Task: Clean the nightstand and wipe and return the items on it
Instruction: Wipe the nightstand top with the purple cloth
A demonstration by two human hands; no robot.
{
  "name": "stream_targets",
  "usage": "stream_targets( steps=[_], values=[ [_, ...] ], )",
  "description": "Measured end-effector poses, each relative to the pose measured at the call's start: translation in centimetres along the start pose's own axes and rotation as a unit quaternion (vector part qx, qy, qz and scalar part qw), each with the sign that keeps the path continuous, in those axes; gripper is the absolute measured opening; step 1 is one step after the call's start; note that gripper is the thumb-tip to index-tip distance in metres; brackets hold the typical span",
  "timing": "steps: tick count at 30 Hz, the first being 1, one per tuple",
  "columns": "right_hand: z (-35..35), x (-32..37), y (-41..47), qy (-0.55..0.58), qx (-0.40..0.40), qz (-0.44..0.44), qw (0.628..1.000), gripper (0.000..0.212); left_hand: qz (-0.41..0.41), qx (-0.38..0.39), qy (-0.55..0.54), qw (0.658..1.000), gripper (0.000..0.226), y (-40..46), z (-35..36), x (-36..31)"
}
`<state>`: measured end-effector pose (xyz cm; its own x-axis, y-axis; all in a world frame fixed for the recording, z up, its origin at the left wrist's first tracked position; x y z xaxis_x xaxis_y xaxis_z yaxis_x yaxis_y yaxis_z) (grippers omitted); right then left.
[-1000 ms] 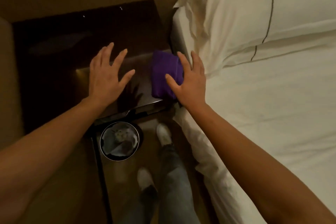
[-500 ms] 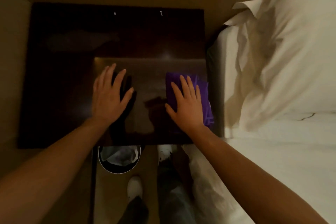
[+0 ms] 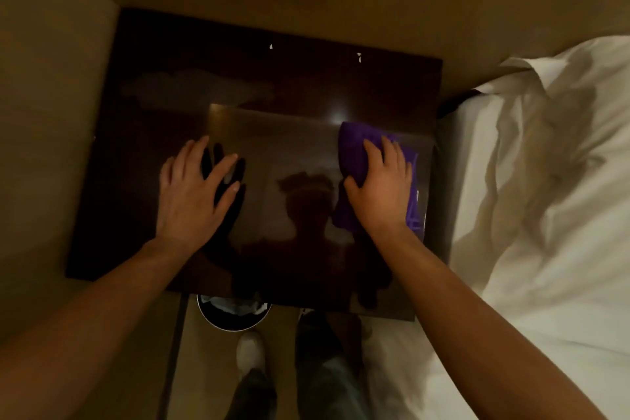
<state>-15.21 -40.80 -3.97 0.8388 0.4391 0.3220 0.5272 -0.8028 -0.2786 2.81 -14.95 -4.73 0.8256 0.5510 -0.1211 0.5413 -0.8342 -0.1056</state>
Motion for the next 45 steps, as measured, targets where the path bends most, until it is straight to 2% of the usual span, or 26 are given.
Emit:
stream_targets(
  steps=[3,6,8,12,14,16,19,23,30,35,41,45],
  values=[
    [-2.0,0.3,1.8,0.088,-0.014,-0.011,0.996,0.056,-0.034,0.003,0.007,0.999,0.057,0.1,-0.3,1.8],
    [-5.0,0.9,5.0,0.164,-0.085,-0.004,0.983,0.052,-0.098,-0.01,-0.006,0.995,0.059,0.4,-0.7,3.5],
    [-6.5,1.3,7.5,0.172,-0.115,-0.008,0.978,0.053,-0.124,-0.019,-0.014,0.992,0.06,0.3,-0.8,4.1],
    [-5.8,3.5,11.8,0.16,-0.12,-0.022,0.98,0.049,-0.134,-0.034,-0.023,0.99,0.062,-0.3,-0.8,5.8],
    [-4.4,4.1,12.7,0.136,-0.133,0.0,0.982,0.047,-0.156,-0.052,-0.039,0.986,0.065,-0.8,-0.8,6.7],
    [-2.5,4.7,13.0,0.111,-0.136,0.038,0.984,0.054,-0.18,-0.054,-0.051,0.981,0.072,-1.5,-0.7,7.4],
    [-0.1,5.2,12.5,0.044,-0.115,0.06,0.991,0.068,-0.156,-0.009,-0.043,0.987,0.079,-3.0,-0.5,8.0],
    [0.9,5.8,13.5,-0.017,-0.102,0.053,0.993,0.067,-0.143,0.041,-0.033,0.988,0.085,-4.1,0.1,8.1],
    [2.7,9.7,13.2,-0.032,-0.091,-0.002,0.995,0.064,-0.156,0.055,-0.054,0.985,0.084,-4.6,0.8,8.5],
    [3.7,13.1,13.5,-0.01,-0.099,0.011,0.995,0.059,-0.16,0.048,-0.032,0.985,0.085,-4.3,0.9,7.6],
    [5.7,17.7,12.8,-0.033,-0.085,-0.059,0.994,0.058,-0.153,0.014,-0.065,0.986,0.084,-4.5,1.4,7.7],
    [7.2,20.5,11.4,-0.042,-0.068,-0.13,0.988,0.059,-0.16,0.022,-0.066,0.985,0.085,-4.7,1.7,8.1]
  ],
)
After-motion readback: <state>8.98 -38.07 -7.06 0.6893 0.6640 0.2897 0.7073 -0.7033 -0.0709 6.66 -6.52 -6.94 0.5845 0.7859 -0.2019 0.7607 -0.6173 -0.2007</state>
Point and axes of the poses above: each hand's wrist, its own y-axis towards the middle knuckle, its own z-axis out of the palm, x = y × z, the point moved 1 cm from there along y, towards the middle knuckle, and after that the axes turned 9 degrees about z, right-handed, at the moved point
